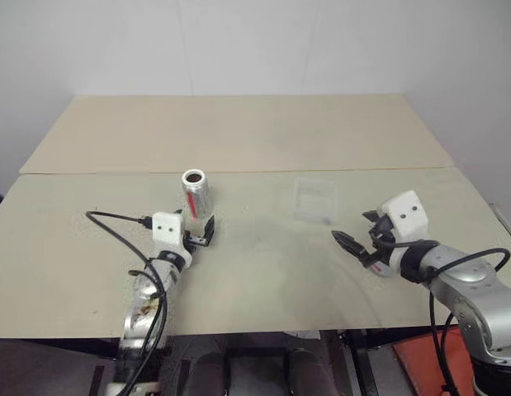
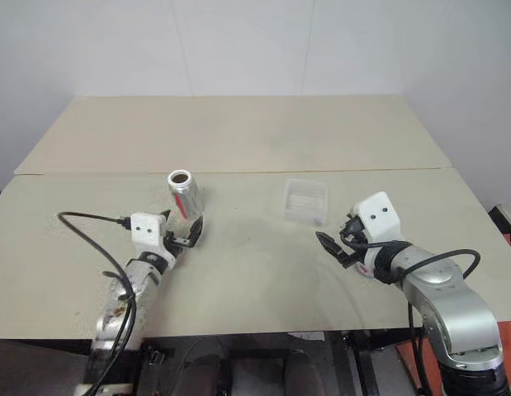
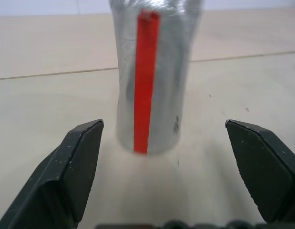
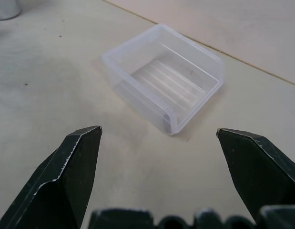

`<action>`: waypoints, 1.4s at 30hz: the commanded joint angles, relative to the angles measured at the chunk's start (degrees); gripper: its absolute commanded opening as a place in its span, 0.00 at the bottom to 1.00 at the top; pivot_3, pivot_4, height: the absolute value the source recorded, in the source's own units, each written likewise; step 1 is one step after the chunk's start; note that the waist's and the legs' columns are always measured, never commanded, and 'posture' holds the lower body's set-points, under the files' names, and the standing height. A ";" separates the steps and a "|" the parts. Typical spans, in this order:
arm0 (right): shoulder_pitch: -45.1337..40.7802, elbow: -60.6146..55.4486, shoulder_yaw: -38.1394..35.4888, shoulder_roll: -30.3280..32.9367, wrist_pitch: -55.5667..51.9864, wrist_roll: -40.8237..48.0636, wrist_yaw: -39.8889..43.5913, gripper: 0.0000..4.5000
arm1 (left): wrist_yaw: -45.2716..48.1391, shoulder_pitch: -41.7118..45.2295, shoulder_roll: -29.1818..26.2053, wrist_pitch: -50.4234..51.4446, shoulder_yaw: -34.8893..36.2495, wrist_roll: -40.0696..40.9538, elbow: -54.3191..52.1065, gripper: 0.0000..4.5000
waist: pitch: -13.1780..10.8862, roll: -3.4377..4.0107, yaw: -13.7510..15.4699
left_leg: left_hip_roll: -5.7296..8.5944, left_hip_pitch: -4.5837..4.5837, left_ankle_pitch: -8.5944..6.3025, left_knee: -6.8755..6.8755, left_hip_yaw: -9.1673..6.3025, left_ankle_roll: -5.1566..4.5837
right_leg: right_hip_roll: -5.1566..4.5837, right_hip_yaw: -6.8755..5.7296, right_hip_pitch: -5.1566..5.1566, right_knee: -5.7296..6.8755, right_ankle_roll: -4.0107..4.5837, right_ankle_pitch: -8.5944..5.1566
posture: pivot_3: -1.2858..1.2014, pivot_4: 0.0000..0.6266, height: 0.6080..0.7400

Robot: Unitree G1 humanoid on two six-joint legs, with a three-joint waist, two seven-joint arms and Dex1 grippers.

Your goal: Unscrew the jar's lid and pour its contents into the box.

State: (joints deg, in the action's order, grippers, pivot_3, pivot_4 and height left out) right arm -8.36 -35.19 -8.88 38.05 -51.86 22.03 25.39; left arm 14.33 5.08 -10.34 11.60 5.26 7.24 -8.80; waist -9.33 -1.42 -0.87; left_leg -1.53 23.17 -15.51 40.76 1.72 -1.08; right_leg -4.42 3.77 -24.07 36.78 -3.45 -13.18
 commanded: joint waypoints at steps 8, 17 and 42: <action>6.85 4.94 -10.85 13.27 21.66 2.71 25.71 1.00 | 21.98 -11.04 -15.45 3.43 9.93 22.97 -24.76 0.99 | -0.01 0.00 0.59 | -0.08 0.00 0.00 0.00 0.39 0.00 | 0.01 -0.05 0.03 -0.09 0.04 -0.01 | 0.52 0.24 1.00; 10.90 12.68 -16.21 20.56 33.82 2.58 40.73 1.00 | 36.15 -13.26 -30.09 5.37 16.11 32.16 -25.05 0.99 | -0.01 0.00 -0.27 | -0.26 -0.40 -0.01 -0.12 0.70 0.00 | 0.13 0.04 0.30 -0.18 0.16 -0.07 | 0.52 0.24 1.00; -7.72 14.29 -2.51 22.61 32.76 6.65 48.63 1.00 | 36.11 -22.85 -38.64 13.02 35.05 28.46 -29.08 0.99 | -0.08 -0.10 0.02 | -0.34 -0.29 -0.01 -0.26 0.92 0.00 | 0.09 0.12 -0.04 -0.17 0.22 -0.08 | 0.52 0.24 1.00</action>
State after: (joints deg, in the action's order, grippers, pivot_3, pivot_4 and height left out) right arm -15.20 -19.62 -11.41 59.63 -18.83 26.78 72.67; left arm 50.16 -16.96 -48.25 23.68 36.72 34.06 -34.70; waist -9.41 -1.51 -0.85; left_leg -1.87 22.89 -15.51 40.47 2.66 -1.08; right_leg -4.34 3.90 -24.12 36.60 -3.23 -13.26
